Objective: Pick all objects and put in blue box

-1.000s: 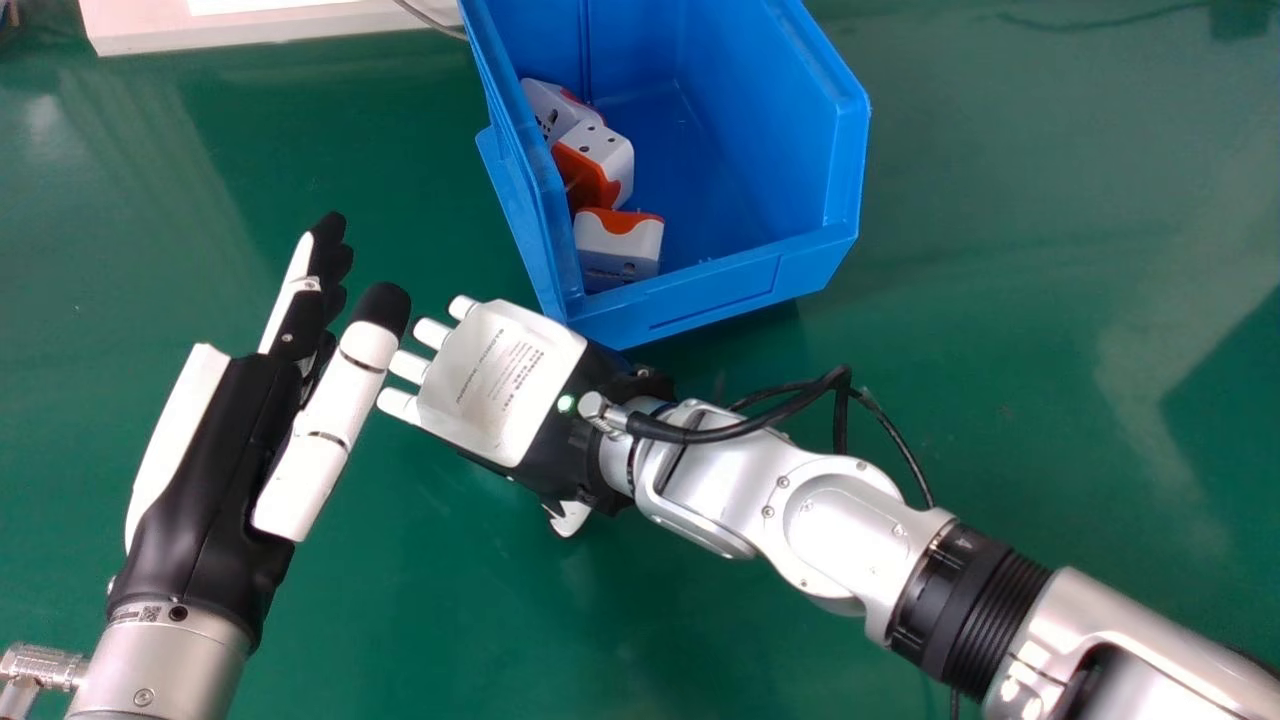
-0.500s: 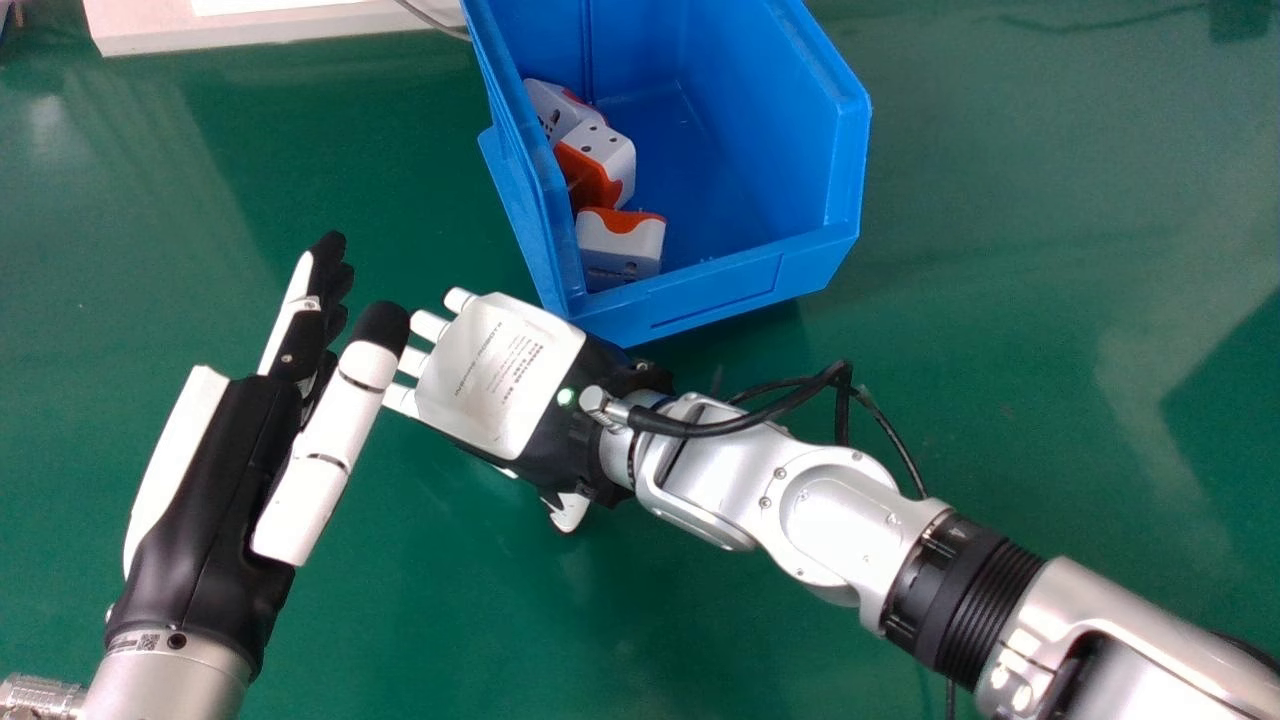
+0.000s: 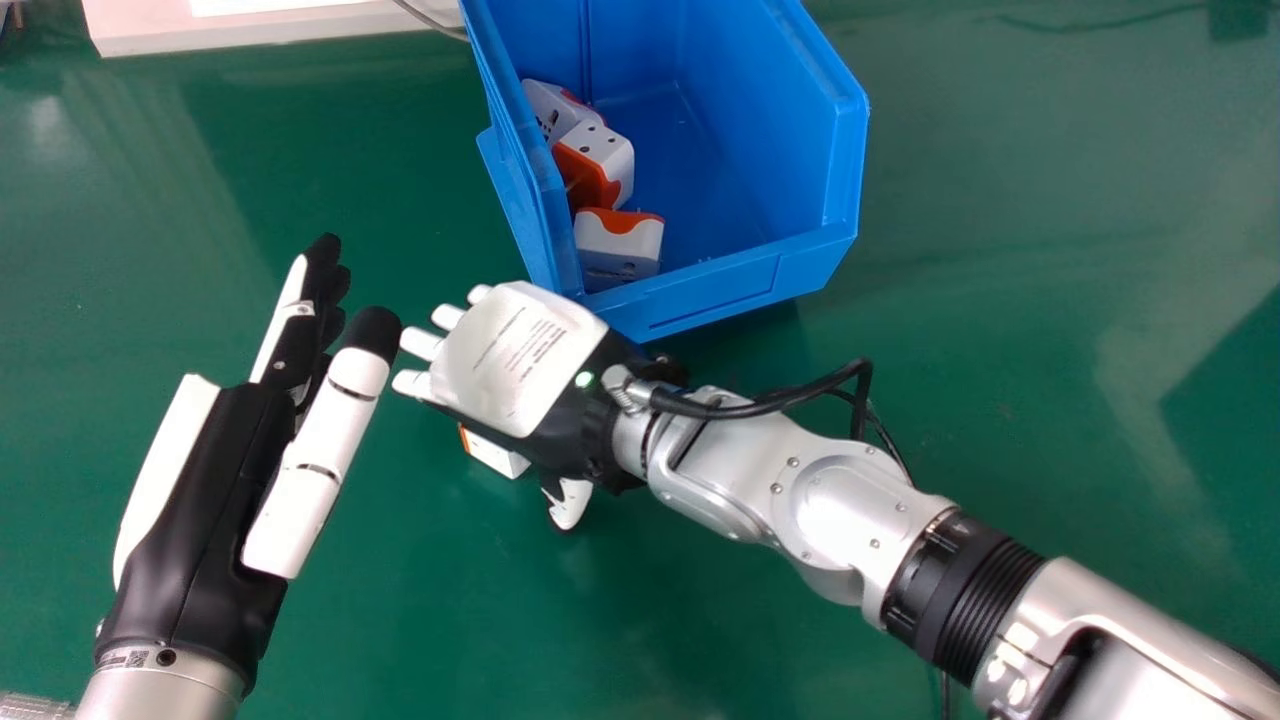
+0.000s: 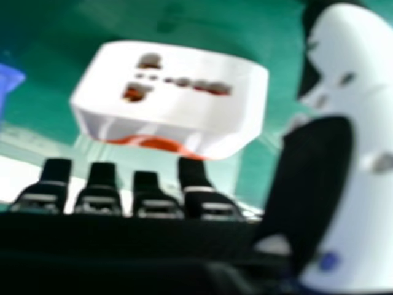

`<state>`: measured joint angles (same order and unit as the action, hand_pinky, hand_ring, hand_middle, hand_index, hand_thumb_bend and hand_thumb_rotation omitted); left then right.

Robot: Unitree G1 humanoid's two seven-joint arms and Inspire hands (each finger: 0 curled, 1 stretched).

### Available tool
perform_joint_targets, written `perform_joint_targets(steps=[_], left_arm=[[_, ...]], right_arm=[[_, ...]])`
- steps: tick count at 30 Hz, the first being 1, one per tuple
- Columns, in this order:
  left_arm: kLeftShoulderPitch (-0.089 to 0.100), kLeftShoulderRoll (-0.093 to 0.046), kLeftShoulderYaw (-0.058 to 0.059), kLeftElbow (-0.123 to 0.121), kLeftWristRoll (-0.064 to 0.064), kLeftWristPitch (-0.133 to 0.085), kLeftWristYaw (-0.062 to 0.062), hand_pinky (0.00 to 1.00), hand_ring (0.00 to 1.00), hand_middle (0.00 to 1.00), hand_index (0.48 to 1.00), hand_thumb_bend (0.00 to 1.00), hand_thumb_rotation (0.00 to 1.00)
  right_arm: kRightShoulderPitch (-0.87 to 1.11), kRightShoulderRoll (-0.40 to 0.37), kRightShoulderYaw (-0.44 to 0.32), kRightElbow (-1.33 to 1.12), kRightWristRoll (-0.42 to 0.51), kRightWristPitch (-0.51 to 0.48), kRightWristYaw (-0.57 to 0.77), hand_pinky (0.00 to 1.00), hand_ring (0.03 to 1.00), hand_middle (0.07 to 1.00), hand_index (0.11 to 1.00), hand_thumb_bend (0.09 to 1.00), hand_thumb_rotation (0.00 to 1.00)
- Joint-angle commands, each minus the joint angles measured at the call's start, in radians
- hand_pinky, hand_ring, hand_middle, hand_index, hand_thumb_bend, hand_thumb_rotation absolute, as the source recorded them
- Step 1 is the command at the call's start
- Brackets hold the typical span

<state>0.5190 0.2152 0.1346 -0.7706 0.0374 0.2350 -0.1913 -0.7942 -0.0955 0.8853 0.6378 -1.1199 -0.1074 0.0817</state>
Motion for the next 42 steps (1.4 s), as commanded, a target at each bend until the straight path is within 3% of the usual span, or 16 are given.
perform_joint_targets(steps=[1, 5, 10, 23, 35, 42], left_arm=[[0.009, 0.000, 0.010, -0.024, -0.008, -0.035, -0.002, 1.00, 1.00, 1.00, 1.000, 0.52, 1.00], [0.012, -0.001, 0.013, -0.025, -0.011, -0.039, -0.003, 1.00, 1.00, 1.00, 1.000, 0.52, 1.00], [0.022, -0.004, 0.006, -0.041, -0.007, -0.033, -0.003, 1.00, 1.00, 1.00, 1.000, 0.51, 1.00], [0.022, -0.003, 0.003, -0.053, -0.003, -0.010, -0.001, 1.00, 1.00, 1.00, 1.000, 0.52, 1.00], [0.027, -0.005, -0.010, -0.084, 0.010, 0.020, 0.004, 1.00, 1.00, 1.00, 1.000, 0.52, 1.00], [0.035, -0.008, -0.018, -0.098, 0.014, 0.025, 0.009, 1.00, 1.00, 1.00, 1.000, 0.52, 1.00]], right_arm=[[-0.001, 0.001, -0.014, 0.004, 0.011, 0.001, -0.024, 0.89, 0.938, 0.957, 0.886, 0.464, 0.11], [-0.005, 0.000, -0.012, 0.008, 0.016, -0.005, -0.034, 0.89, 0.935, 0.956, 0.883, 0.459, 0.10], [0.005, 0.002, -0.008, 0.010, 0.018, -0.006, -0.044, 0.89, 0.935, 0.955, 0.882, 0.457, 0.10], [-0.007, -0.005, 0.014, 0.013, -0.002, -0.016, -0.072, 0.89, 0.934, 0.943, 0.872, 0.464, 0.09], [-0.011, -0.018, 0.042, 0.009, -0.026, -0.023, -0.076, 0.88, 0.922, 0.934, 0.865, 0.476, 0.12], [-0.024, -0.024, 0.022, 0.045, 0.001, -0.079, -0.102, 0.80, 0.850, 0.853, 0.777, 0.563, 0.07]])
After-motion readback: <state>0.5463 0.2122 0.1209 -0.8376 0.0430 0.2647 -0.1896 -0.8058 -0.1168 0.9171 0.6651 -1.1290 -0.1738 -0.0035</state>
